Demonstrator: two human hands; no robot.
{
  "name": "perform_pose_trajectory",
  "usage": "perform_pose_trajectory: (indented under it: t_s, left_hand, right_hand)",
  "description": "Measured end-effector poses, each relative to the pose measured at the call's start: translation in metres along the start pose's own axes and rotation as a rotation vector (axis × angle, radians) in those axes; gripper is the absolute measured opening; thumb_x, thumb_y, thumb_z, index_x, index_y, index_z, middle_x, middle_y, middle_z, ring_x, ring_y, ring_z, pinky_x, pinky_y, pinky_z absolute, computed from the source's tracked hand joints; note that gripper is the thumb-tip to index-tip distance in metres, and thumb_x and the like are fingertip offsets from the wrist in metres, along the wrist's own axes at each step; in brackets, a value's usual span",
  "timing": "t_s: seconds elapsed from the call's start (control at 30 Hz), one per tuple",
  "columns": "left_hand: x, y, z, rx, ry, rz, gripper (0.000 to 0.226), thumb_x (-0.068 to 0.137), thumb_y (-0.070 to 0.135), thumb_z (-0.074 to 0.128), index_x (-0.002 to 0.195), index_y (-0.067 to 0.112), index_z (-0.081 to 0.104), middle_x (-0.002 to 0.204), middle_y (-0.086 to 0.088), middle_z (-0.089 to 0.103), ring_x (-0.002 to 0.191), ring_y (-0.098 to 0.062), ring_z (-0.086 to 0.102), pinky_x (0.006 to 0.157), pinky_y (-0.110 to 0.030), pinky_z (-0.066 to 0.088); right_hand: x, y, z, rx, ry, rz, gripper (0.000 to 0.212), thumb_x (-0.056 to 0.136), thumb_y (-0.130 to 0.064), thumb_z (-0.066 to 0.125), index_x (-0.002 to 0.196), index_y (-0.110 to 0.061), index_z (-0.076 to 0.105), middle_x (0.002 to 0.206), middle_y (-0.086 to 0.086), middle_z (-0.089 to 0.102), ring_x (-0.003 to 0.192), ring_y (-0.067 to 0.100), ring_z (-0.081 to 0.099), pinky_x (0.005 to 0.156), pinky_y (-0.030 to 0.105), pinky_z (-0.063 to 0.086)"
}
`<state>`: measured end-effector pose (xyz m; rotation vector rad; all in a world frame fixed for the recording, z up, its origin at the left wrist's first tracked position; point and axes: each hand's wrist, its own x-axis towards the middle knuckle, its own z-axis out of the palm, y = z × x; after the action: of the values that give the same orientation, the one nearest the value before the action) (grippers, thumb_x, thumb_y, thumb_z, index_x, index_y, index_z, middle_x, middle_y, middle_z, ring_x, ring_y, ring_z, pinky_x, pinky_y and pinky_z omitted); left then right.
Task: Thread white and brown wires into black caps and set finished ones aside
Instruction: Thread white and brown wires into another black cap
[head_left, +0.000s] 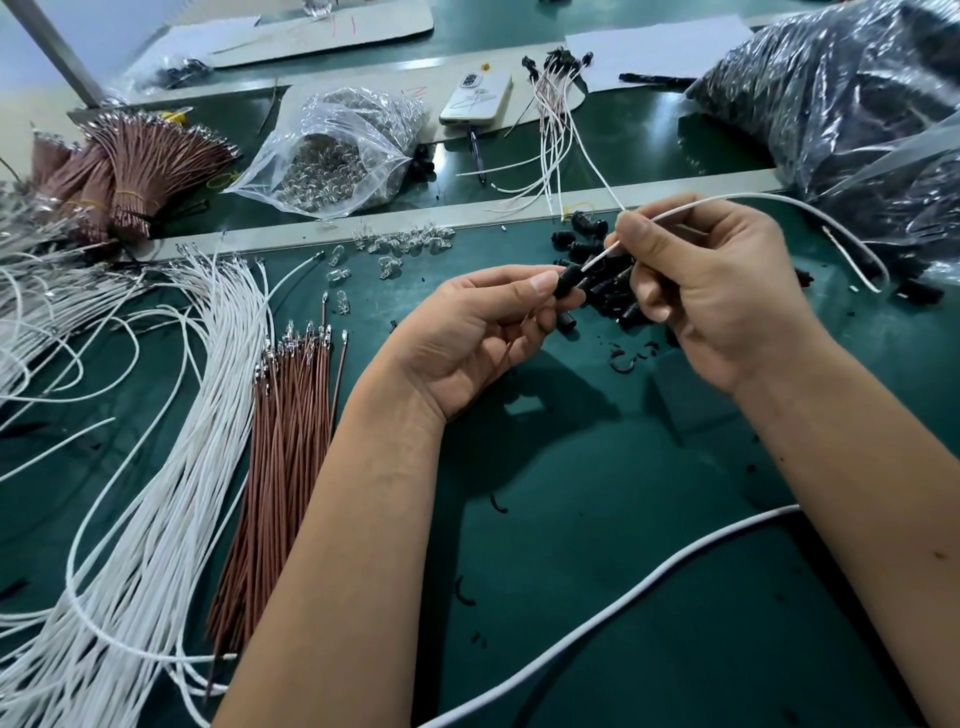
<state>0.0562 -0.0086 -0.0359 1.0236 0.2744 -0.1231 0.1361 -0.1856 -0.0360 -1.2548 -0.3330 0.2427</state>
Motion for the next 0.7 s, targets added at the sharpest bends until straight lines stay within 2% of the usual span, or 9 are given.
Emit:
perform_pose_trajectory:
  t_s: [0.27, 0.4, 0.5, 0.6, 0.7]
  left_hand:
    - [0.0022, -0.0007, -0.0009, 0.066, 0.042, 0.020, 0.014, 0.080, 0.007, 0.069, 0.093, 0.004, 0.073, 0.084, -0.013, 0.075, 0.061, -0.010, 0.064, 0.058, -0.013, 0.053]
    - [0.0015, 0.0002, -0.0013, 0.066, 0.018, 0.025, 0.019, 0.076, 0.009, 0.070, 0.094, 0.004, 0.073, 0.084, -0.013, 0.075, 0.061, -0.010, 0.064, 0.056, -0.014, 0.053]
    - [0.0013, 0.0000, -0.0024, 0.090, 0.003, 0.053, 0.015, 0.075, 0.009, 0.071, 0.088, 0.006, 0.077, 0.084, -0.014, 0.075, 0.061, -0.010, 0.063, 0.058, -0.014, 0.053]
    - [0.0019, -0.0012, -0.0042, 0.186, 0.012, 0.101, 0.011, 0.086, 0.004, 0.069, 0.086, 0.009, 0.079, 0.083, -0.012, 0.075, 0.061, -0.009, 0.061, 0.062, -0.015, 0.051]
    - [0.0024, -0.0039, -0.0043, 0.339, 0.033, 0.159, 0.013, 0.088, 0.001, 0.069, 0.088, 0.011, 0.078, 0.083, -0.010, 0.076, 0.064, -0.009, 0.061, 0.065, -0.016, 0.049]
  right_hand:
    - [-0.0041, -0.0008, 0.0022, -0.122, -0.085, 0.010, 0.021, 0.072, -0.020, 0.082, 0.083, -0.008, 0.068, 0.077, 0.011, 0.076, 0.053, 0.016, 0.062, 0.042, 0.022, 0.042]
    - [-0.0034, -0.0022, 0.0016, -0.085, -0.095, 0.033, 0.020, 0.072, -0.019, 0.082, 0.081, -0.010, 0.067, 0.076, 0.008, 0.076, 0.051, 0.013, 0.058, 0.042, 0.021, 0.041]
    - [-0.0027, -0.0029, -0.0004, -0.170, -0.091, 0.023, 0.017, 0.073, -0.018, 0.084, 0.078, -0.012, 0.069, 0.069, 0.005, 0.073, 0.047, 0.012, 0.053, 0.041, 0.022, 0.039]
    - [-0.0017, -0.0021, -0.0015, -0.263, -0.069, -0.012, 0.017, 0.081, -0.007, 0.084, 0.076, -0.012, 0.069, 0.062, 0.002, 0.069, 0.044, 0.011, 0.051, 0.040, 0.021, 0.038]
    - [-0.0013, -0.0008, -0.0020, -0.284, -0.065, -0.012, 0.017, 0.083, -0.004, 0.084, 0.076, -0.010, 0.069, 0.060, 0.003, 0.068, 0.043, 0.011, 0.049, 0.039, 0.020, 0.037]
